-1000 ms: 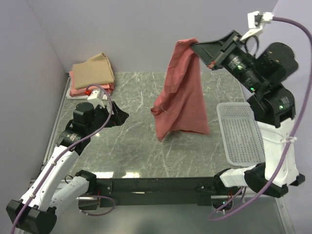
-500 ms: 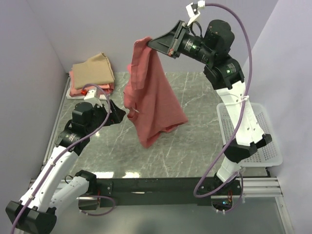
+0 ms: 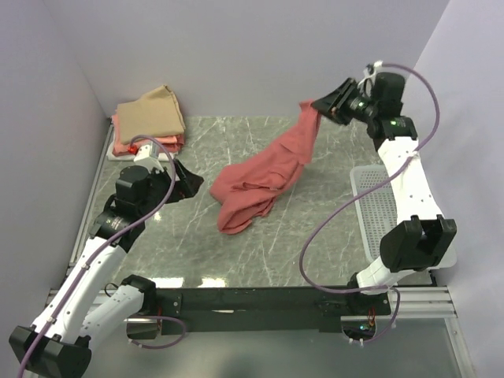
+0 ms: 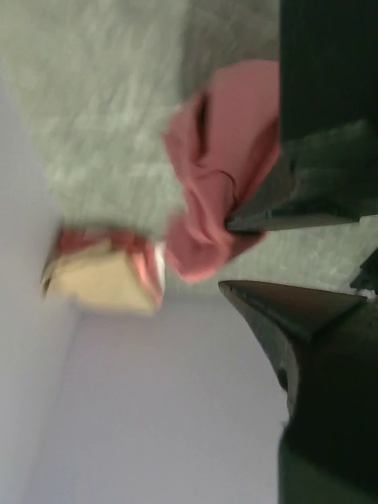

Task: Fold and stack the t-shirts
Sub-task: Move the tshirt to the center of the board

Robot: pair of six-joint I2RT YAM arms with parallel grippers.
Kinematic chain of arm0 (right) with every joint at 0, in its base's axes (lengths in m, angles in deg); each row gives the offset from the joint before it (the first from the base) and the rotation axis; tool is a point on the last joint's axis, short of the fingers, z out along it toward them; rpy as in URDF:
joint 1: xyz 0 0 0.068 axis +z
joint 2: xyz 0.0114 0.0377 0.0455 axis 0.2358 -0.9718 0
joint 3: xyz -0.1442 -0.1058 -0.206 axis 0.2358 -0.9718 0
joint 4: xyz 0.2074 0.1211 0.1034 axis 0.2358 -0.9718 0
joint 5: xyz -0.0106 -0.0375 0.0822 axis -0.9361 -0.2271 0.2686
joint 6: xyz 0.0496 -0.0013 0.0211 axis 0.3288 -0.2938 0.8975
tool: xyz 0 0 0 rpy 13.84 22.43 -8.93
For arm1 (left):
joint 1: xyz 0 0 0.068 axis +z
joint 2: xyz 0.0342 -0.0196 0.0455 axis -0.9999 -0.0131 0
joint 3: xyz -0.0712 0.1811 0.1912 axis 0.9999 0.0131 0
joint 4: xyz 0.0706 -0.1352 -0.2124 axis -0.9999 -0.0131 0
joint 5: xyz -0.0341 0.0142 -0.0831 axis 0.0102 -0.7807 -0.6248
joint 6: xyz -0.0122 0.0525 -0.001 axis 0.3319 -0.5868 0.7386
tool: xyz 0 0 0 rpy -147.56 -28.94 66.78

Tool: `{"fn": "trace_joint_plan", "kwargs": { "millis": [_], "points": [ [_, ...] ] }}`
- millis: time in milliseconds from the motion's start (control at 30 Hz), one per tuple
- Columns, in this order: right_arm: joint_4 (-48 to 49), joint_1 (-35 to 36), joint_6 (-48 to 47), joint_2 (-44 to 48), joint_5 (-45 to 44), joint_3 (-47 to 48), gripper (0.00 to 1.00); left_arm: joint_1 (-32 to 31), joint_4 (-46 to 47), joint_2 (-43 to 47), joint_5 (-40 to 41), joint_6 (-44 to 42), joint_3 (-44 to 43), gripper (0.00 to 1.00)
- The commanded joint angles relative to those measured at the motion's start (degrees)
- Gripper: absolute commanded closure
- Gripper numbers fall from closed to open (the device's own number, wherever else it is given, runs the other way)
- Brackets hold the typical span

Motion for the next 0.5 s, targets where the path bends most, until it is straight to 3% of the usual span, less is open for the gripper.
{"fn": "trace_joint_plan", "kwargs": {
  "millis": [0,33,100,233,300,367,467],
  "points": [
    [-11.04,4.38,-11.85,0.94,-16.46,-1.73,0.6,0.22,3.59,-0.26,-2.71,2.8,2.08,0.09],
    [-11.31,5.69,-12.29,1.73,-20.42,-5.13,0.53,0.22,3.94,-0.35,-3.06,3.07,2.52,0.09],
    [-10.78,11.31,-12.82,4.79,-31.37,-8.93,0.5,0.22,4.12,-0.26,-2.98,3.68,3.4,0.09],
    [-7.97,24.31,-10.98,8.06,-43.18,-19.99,0.46,0.31,3.51,0.0,-0.01,4.39,4.02,0.08],
    [-5.51,31.41,-9.22,7.63,-45.59,-23.35,0.45,0.31,2.37,0.79,2.54,5.44,4.02,0.07],
    [-6.03,35.48,-6.95,5.88,-51.56,-25.64,0.45,0.74,1.84,2.11,4.31,6.05,4.11,0.06],
    [-4.21,40.94,-4.83,2.97,-53.6,-27.14,0.45,1.45,0.69,3.51,7.64,6.32,3.67,0.05]
  ]
}}
